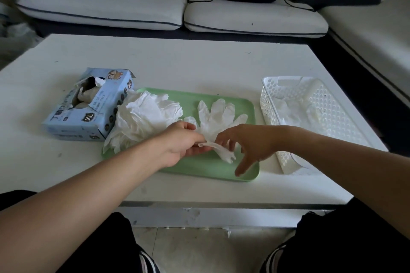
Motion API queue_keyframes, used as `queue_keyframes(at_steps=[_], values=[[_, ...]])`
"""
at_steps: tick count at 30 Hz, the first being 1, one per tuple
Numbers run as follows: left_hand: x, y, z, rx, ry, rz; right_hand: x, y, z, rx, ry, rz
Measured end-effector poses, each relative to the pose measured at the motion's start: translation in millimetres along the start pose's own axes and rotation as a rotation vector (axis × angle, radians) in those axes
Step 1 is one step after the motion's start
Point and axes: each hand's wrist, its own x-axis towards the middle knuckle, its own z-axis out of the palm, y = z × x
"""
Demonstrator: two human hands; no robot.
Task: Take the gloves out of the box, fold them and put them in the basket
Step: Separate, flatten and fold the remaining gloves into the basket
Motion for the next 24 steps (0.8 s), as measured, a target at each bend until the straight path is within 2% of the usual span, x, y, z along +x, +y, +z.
queue_keyframes(at_steps=[2,7,11,14,17,19,22,24], values=[[-4,13,1,-0.107,0.002,0.023,-5,-8,-5,-0.012,0.066,0.047],[-14,45,2,-0.261,-0.027,0.061,1,-24,-10,0.03,0.566,0.038],[-20,69,-2,-0.314,-0.074,0.091,-10,-20,-40,0.125,0.785,0.02],[-18,86,-6,-0.206,-0.042,0.216,-28,-20,-67,0.272,0.809,-0.026],[-19,93,-3,0.363,-0.024,0.607,-43,-25,-85,0.519,0.795,-0.109],[-22,93,8,0.553,-0.068,0.803,-51,-26,-96,0.637,0.755,-0.161],[-25,98,24,0.344,-0.196,0.845,-58,-26,-106,0.737,0.664,-0.165],[-29,103,29,0.258,-0.178,0.854,-63,-25,-109,0.769,0.648,-0.144]])
